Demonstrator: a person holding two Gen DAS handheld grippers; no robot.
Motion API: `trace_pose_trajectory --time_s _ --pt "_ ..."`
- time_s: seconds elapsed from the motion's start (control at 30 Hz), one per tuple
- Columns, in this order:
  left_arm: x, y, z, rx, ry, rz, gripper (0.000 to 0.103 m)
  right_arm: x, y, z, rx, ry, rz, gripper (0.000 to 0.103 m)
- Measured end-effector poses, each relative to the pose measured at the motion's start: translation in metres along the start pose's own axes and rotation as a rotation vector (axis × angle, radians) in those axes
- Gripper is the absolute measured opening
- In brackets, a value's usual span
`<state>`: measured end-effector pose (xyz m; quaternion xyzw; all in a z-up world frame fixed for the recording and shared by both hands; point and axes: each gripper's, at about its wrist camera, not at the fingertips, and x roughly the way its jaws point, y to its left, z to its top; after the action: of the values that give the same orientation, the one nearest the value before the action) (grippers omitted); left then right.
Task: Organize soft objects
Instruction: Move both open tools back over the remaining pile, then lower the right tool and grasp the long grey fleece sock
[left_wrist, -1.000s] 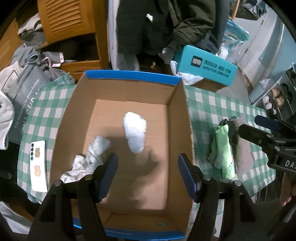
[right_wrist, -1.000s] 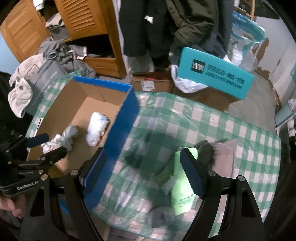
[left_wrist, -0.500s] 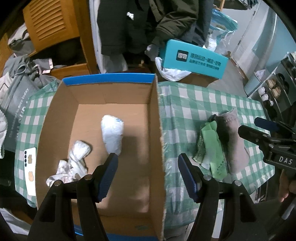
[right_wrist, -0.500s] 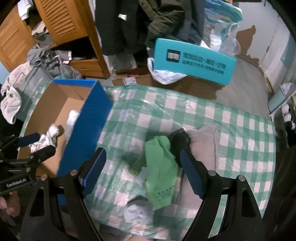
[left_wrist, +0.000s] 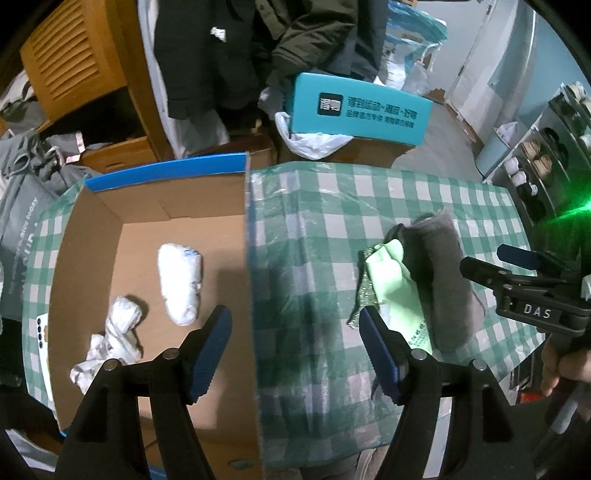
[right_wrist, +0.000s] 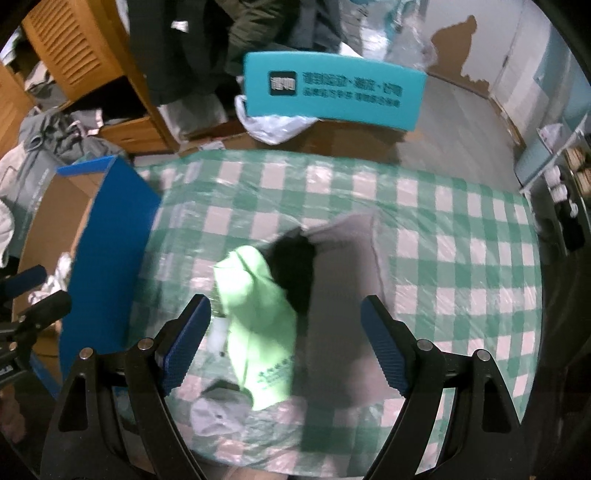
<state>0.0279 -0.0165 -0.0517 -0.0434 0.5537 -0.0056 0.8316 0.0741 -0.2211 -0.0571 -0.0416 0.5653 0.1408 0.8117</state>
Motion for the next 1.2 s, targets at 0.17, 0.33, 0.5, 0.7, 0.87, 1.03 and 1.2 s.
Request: trace_pose_trajectory --time_s 0.17,0.33,0.5,0.7,0.87,1.03,1.2 --pt "0.01 -0.014 0.003 0.015 0.014 -0.006 0.073 0.012 -0.017 -0.006 0.019 0.033 -0.027 0.083" --pt "0.019 -0.025 0.005 0.028 0.032 -0.012 0.073 0.027 -0.032 -0.011 0.037 0.067 -0.05 0.083" --pt "0.031 -0.038 0.007 0.055 0.059 -0.021 0.073 0.039 -0.041 -0.014 0.051 0.094 -0.059 0.083" --pt "0.053 -0.052 0.007 0.082 0.105 -0.028 0.073 0.055 -0.044 -0.015 0.049 0.125 -0.062 0.083" --pt "0.071 -0.058 0.007 0.088 0.149 -0.028 0.073 0.072 -0.044 -0.015 0.049 0.155 -0.076 0.083" --pt "0.082 -0.059 0.006 0.093 0.174 -0.032 0.073 0.09 -0.046 -0.016 0.043 0.196 -0.103 0.083" --pt "0.092 -0.062 0.008 0.091 0.197 -0.038 0.073 0.106 -0.049 -0.022 0.036 0.234 -0.114 0.083"
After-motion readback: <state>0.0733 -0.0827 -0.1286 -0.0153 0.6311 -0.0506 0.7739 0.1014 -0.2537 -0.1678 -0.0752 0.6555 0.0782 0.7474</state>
